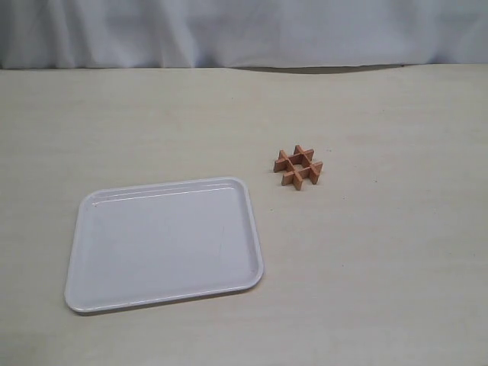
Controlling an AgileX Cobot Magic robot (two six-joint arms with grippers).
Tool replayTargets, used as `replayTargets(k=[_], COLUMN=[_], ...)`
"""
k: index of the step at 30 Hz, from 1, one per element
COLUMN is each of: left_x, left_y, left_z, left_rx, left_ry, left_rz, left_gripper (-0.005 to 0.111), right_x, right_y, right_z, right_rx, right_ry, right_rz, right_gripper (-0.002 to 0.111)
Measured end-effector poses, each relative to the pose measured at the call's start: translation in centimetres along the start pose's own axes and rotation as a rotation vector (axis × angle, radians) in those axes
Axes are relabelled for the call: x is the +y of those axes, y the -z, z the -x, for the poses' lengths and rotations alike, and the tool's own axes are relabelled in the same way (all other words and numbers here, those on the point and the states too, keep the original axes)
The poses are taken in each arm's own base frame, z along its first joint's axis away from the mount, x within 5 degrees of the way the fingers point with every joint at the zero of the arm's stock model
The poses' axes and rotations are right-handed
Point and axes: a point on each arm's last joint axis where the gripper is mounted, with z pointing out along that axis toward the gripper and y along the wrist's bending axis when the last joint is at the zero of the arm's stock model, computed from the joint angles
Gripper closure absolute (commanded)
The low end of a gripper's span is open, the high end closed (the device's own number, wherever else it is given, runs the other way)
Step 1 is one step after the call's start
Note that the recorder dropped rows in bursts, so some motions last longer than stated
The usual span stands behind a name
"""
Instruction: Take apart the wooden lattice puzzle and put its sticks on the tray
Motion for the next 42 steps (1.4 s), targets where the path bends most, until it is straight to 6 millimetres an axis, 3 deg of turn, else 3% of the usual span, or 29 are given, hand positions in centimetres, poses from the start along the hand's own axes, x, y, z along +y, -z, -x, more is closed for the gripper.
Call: replayTargets(k=[4, 7, 11, 14, 17, 20, 25, 29, 33, 42], left_x=[0.0, 0.0, 0.0, 0.0, 0.0, 0.0, 0.0, 0.0, 0.0, 0.0], left_y=[0.0, 0.0, 0.0, 0.0, 0.0, 0.0, 0.0, 0.0, 0.0, 0.0], left_z=[0.0, 0.0, 0.0, 0.0, 0.0, 0.0, 0.0, 0.0, 0.0, 0.0], left_rx=[0.0, 0.0, 0.0, 0.0, 0.0, 0.0, 0.0, 0.0, 0.0, 0.0], left_ry=[0.0, 0.0, 0.0, 0.0, 0.0, 0.0, 0.0, 0.0, 0.0, 0.0], left_rz=[0.0, 0.0, 0.0, 0.0, 0.0, 0.0, 0.0, 0.0, 0.0, 0.0], left_gripper=[0.107, 0.107, 0.107, 0.107, 0.107, 0.107, 0.107, 0.107, 0.107, 0.107], right_x=[1.9, 2.4, 1.0, -1.6, -4.2, -5.5, -4.4, -3.7, -4.2, -4.6], right_y=[-4.8, -9.4, -15.5, -18.2, -19.3, -19.6, -19.2, -18.9, -19.1, -19.7], right_z=[1.6, 1.1, -2.3, -6.4, -10.6, -15.0, -21.5, -25.4, -27.1, -27.8], right_rx=[0.092, 0.271, 0.625, 0.943, 1.213, 1.418, 1.581, 1.621, 1.625, 1.549], right_ry=[0.132, 0.269, 0.448, 0.542, 0.563, 0.557, 0.576, 0.599, 0.589, 0.6], right_rz=[-0.029, -0.07, -0.165, -0.249, -0.289, -0.245, -0.116, -0.066, -0.086, -0.082], right_gripper=[0.103, 0.103, 0.103, 0.103, 0.103, 0.103, 0.098, 0.078, 0.06, 0.066])
